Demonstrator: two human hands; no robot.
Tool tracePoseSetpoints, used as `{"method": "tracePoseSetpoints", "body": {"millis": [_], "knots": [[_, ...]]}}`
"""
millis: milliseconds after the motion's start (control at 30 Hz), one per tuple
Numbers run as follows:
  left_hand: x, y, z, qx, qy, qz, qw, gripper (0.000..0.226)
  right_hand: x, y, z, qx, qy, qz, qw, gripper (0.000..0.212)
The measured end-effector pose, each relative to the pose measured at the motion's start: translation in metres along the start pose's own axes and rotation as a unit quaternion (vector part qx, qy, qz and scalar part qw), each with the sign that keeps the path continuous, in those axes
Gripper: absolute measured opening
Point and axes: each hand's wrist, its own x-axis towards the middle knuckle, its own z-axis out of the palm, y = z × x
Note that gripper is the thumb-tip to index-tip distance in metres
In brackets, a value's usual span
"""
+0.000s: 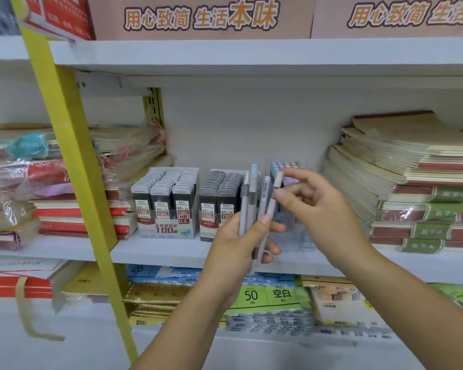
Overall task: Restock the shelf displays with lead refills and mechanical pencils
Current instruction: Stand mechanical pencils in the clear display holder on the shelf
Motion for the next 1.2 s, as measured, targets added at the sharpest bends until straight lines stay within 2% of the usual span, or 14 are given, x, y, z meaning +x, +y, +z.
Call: {"method": "tracePoseSetpoints", "body": {"millis": [100,167,267,333,433,600,733,933,1200], "knots": [[-0.002,-0.001,0.003,-0.013,-0.019,-0.009,1.000,0.019,0.000,-0.008,-0.005,0.073,0.000,0.024,0.997,0.022],[-0.003,-0.004,0.000,-0.039,-0.026,-0.025,0.999,0.030,0.003,-0.012,-0.015,0.073,0.038,0.012,0.997,0.020],[-0.003,-0.004,-0.004,-0.021,0.003,-0.043,0.999,0.038,0.011,-0.021,-0.043,0.041,0.124,-0.056,0.990,0.019],[-0.001,-0.005,-0.006,0.005,0.029,-0.045,0.999,0.032,0.017,-0.024,-0.060,-0.007,0.145,-0.102,0.984,0.022],[0.002,-0.007,-0.005,0.023,0.049,-0.042,0.998,0.018,0.024,-0.017,-0.067,-0.096,0.122,-0.127,0.980,0.025],[0.008,-0.010,-0.001,0.022,0.057,-0.044,0.997,0.014,0.026,0.009,-0.054,-0.182,0.044,-0.107,0.976,0.025],[0.009,-0.014,0.000,0.039,0.056,-0.041,0.997,0.014,0.022,0.022,-0.054,-0.184,0.029,-0.093,0.978,0.031],[0.009,-0.015,0.000,0.038,0.056,-0.048,0.997,0.016,0.021,0.021,-0.053,-0.172,0.025,-0.104,0.979,0.029],[0.007,-0.012,0.004,0.006,0.035,-0.056,0.998,0.021,0.033,0.019,-0.052,-0.213,0.019,-0.077,0.974,0.027]]}}
